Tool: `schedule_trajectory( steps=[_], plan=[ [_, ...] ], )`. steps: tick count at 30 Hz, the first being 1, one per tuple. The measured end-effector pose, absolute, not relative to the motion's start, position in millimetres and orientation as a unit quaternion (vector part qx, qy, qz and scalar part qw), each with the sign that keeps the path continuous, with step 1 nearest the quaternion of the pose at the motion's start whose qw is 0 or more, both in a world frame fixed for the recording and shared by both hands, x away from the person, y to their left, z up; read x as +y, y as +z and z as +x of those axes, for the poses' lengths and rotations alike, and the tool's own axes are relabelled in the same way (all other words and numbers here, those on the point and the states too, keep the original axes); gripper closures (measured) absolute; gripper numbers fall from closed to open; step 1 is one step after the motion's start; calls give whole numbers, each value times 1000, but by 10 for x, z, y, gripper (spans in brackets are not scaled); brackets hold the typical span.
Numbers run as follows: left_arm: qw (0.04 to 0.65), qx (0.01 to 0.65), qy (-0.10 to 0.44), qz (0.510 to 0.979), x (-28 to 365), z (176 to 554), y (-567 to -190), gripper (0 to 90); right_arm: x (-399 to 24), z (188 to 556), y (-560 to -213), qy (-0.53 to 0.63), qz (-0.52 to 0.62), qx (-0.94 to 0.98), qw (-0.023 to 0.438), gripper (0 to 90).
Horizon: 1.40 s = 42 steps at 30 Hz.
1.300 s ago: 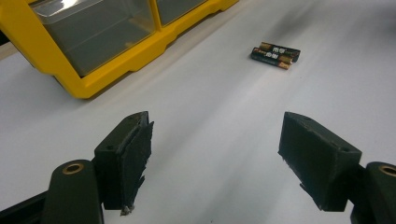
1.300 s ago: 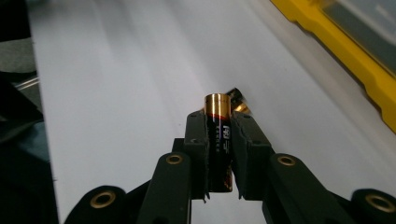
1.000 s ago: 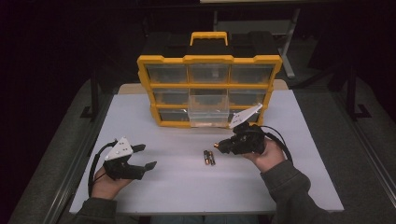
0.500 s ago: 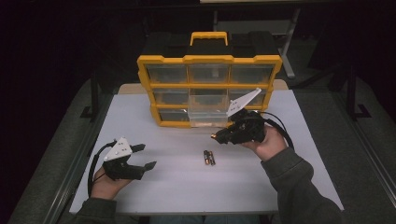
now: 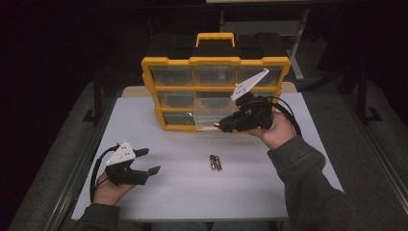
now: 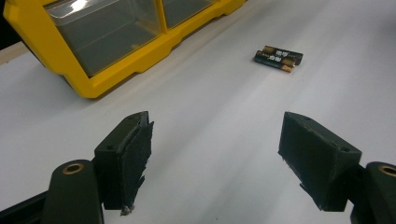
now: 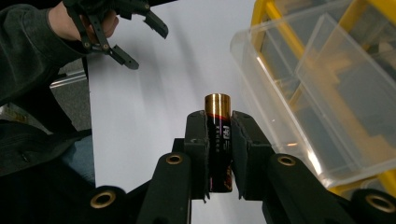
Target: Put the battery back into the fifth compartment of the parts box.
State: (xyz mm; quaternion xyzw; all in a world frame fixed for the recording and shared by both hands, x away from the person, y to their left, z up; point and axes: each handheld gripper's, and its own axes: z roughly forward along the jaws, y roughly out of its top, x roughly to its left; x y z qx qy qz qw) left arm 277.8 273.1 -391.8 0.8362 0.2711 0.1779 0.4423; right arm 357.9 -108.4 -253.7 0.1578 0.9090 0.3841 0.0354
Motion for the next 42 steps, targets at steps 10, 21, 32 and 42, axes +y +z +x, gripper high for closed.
schedule_trajectory(
  steps=[10,21,32,42],
  plan=[
    [442,274,178,835,2739,2779,-3912,244,-976,3697,-2226,380,148,912,53,759],
    [444,278,179,833,2746,2785,-3916,236,-883,3897,-2026,383,156,908,63,759],
    [443,279,179,833,2744,2790,-3920,232,-862,4075,-2112,375,178,908,66,759],
    [440,279,182,834,2754,2792,-3927,227,-802,4168,-2221,369,189,908,63,758]
  ],
)
